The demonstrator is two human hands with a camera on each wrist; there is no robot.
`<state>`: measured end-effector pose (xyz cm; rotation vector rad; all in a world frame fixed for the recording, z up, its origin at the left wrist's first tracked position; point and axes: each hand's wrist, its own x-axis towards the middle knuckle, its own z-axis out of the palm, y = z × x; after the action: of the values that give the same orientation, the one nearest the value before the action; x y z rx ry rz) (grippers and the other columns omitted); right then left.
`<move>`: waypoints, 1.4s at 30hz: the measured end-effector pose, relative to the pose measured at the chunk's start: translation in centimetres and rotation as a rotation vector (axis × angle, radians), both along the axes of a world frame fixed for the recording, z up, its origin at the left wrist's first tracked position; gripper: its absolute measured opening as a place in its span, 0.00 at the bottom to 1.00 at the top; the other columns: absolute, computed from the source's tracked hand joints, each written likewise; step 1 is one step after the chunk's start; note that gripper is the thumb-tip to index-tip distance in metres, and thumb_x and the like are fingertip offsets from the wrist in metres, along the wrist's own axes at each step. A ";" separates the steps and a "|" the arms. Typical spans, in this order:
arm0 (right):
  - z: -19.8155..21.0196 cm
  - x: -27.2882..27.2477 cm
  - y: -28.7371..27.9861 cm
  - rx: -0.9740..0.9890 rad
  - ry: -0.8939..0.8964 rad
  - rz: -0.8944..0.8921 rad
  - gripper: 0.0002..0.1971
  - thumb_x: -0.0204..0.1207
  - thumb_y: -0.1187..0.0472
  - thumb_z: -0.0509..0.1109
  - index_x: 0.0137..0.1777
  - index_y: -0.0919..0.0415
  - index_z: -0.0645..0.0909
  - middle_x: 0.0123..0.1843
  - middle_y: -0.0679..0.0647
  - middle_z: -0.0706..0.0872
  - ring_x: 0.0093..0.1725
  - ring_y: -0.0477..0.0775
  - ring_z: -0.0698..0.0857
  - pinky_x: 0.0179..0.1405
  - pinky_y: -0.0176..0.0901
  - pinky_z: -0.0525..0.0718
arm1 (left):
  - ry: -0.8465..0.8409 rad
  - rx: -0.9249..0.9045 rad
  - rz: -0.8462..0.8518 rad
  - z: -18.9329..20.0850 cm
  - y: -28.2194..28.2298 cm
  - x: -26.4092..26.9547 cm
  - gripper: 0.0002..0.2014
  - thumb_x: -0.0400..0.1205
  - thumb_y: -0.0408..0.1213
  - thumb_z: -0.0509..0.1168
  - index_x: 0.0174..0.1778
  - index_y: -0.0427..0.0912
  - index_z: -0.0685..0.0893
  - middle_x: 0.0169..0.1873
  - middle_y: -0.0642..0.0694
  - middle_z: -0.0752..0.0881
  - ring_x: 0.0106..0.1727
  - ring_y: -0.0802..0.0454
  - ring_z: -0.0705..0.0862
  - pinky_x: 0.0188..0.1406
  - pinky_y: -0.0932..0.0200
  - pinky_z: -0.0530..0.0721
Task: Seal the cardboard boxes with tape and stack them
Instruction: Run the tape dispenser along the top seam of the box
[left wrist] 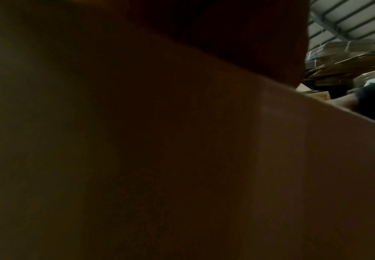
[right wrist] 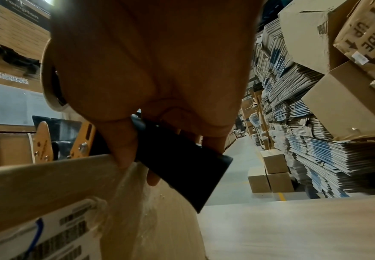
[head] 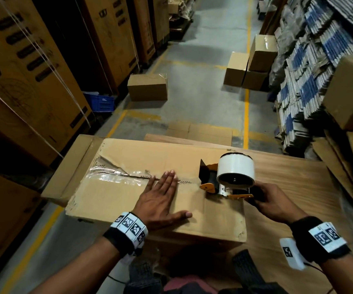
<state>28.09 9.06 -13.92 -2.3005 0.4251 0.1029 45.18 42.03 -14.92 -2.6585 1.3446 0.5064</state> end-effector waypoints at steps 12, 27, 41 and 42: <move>1.7 -1.0 -2.4 -0.137 0.008 0.044 0.11 0.78 0.65 0.76 0.53 0.47 0.84 0.45 0.41 0.92 0.47 0.47 0.90 0.48 0.59 0.89 | 0.044 -0.059 -0.053 -0.9 -3.5 -1.9 0.58 0.74 0.85 0.27 0.92 0.46 0.33 0.89 0.50 0.27 0.89 0.55 0.26 0.90 0.42 0.35; 1.4 -6.6 -4.1 -0.058 0.153 -0.191 0.16 0.74 0.81 0.71 0.45 0.56 0.82 0.39 0.41 0.85 0.42 0.45 0.86 0.34 0.23 0.78 | 0.085 -0.071 -0.041 0.5 -8.0 -4.9 0.61 0.72 0.87 0.29 0.91 0.43 0.31 0.89 0.48 0.27 0.88 0.53 0.25 0.89 0.38 0.32; -3.0 -9.1 -10.3 -0.085 0.252 -0.183 0.28 0.68 0.80 0.70 0.46 0.39 0.80 0.46 0.43 0.91 0.50 0.46 0.91 0.52 0.56 0.92 | 0.078 -0.094 -0.137 -0.6 -13.0 -6.9 0.54 0.77 0.83 0.28 0.91 0.48 0.31 0.89 0.52 0.26 0.89 0.56 0.26 0.89 0.37 0.36; -3.4 -9.5 -11.0 -0.090 0.266 -0.160 0.29 0.68 0.80 0.70 0.48 0.38 0.81 0.47 0.43 0.92 0.51 0.44 0.91 0.53 0.56 0.92 | 0.074 -0.093 -0.136 -0.7 -13.1 -7.0 0.54 0.77 0.83 0.28 0.91 0.48 0.31 0.89 0.52 0.26 0.89 0.56 0.26 0.89 0.37 0.36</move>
<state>18.63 -1.95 -17.35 -2.3388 0.7609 0.3176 38.22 28.97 -15.58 -2.6197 1.5940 0.5423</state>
